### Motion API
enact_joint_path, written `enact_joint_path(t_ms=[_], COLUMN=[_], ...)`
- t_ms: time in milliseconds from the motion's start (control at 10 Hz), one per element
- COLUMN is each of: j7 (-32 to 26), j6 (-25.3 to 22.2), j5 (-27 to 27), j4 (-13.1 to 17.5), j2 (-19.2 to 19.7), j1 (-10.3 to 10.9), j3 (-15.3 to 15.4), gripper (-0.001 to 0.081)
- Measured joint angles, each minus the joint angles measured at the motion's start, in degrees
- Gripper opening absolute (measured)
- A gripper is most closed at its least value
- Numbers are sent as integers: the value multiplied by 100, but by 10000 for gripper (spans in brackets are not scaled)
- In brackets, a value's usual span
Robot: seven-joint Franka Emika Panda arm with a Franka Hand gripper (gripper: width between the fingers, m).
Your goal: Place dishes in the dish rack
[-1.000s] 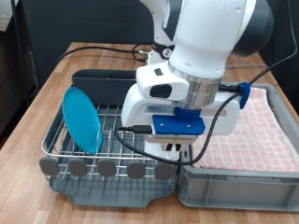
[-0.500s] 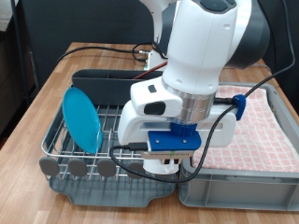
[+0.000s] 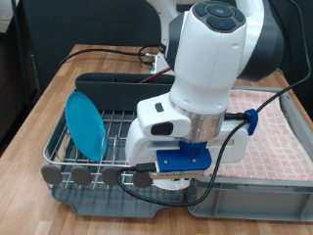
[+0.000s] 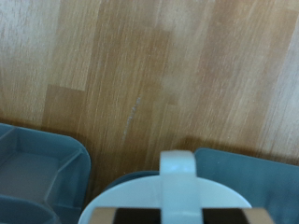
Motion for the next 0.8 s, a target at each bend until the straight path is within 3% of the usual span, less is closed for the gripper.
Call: enact_joint_path(t_ms=[300, 400, 500, 600, 700, 800], j7=[-1, -1, -1, -2, -28, -88], j6=[30, 40, 59, 73, 77, 76], j5=[40, 48, 49, 49, 49, 49], j4=[12, 12, 12, 12, 18, 52], j2=[102, 128, 148, 162, 164, 165], j1=[-1, -2, -2, -2, -2, -2], j3=[25, 30, 31, 31, 31, 33], gripper=[72, 146, 322, 322, 508, 508])
